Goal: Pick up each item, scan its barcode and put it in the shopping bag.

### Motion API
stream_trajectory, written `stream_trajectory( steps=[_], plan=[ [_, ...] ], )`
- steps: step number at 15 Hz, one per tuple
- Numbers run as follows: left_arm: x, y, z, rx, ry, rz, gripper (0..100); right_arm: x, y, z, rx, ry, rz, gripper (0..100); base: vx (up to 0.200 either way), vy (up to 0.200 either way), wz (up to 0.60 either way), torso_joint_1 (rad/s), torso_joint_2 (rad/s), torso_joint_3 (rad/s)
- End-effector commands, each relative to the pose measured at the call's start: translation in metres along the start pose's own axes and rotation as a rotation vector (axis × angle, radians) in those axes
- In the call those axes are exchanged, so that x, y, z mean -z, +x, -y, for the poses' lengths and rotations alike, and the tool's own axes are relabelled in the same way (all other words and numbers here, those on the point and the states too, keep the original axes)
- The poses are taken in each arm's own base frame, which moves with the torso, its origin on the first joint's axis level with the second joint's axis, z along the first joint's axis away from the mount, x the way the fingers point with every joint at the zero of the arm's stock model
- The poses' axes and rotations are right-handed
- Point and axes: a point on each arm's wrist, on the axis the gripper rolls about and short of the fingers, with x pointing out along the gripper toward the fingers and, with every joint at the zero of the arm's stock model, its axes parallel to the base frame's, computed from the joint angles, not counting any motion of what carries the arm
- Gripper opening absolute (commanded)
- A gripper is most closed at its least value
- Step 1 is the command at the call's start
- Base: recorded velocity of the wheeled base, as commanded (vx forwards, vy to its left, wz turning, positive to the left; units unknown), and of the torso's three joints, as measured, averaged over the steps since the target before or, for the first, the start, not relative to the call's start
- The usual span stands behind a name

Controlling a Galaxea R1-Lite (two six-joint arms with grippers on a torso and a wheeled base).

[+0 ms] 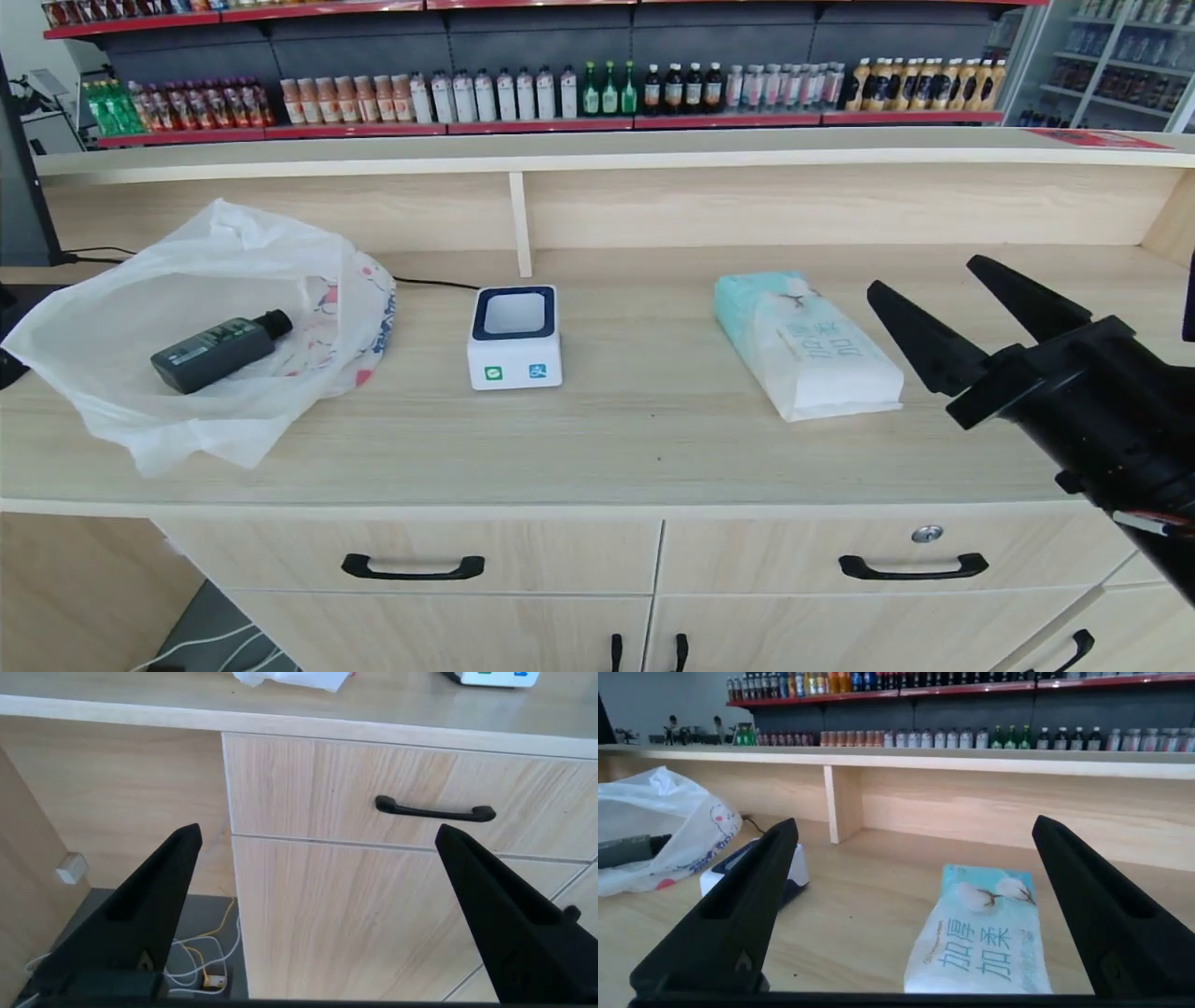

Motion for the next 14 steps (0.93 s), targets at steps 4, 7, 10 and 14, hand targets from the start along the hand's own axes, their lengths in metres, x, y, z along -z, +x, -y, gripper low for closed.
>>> stream_trajectory(
  steps=[4,7,10,14],
  plan=[
    [0.000,0.000,0.000,0.000,0.001,-0.001,100,-0.029,-0.004,-0.012,-0.079,0.100,-0.124,100,0.000,0.000,0.00,0.000,0.00,0.000],
    [0.000,0.000,0.000,0.000,0.001,-0.001,100,-0.067,0.019,-0.013,-0.079,0.118,-0.209,100,0.000,0.000,0.00,0.000,0.00,0.000],
    [0.000,0.000,0.000,0.000,0.001,-0.001,100,-0.109,-0.003,-0.020,-0.132,0.213,-0.271,100,0.000,0.000,0.00,0.000,0.00,0.000],
    [0.000,0.000,0.000,0.000,0.001,-0.001,100,-0.116,-0.005,-0.025,-0.237,0.311,-0.317,100,0.000,0.000,0.00,0.000,0.00,0.000]
  ],
)
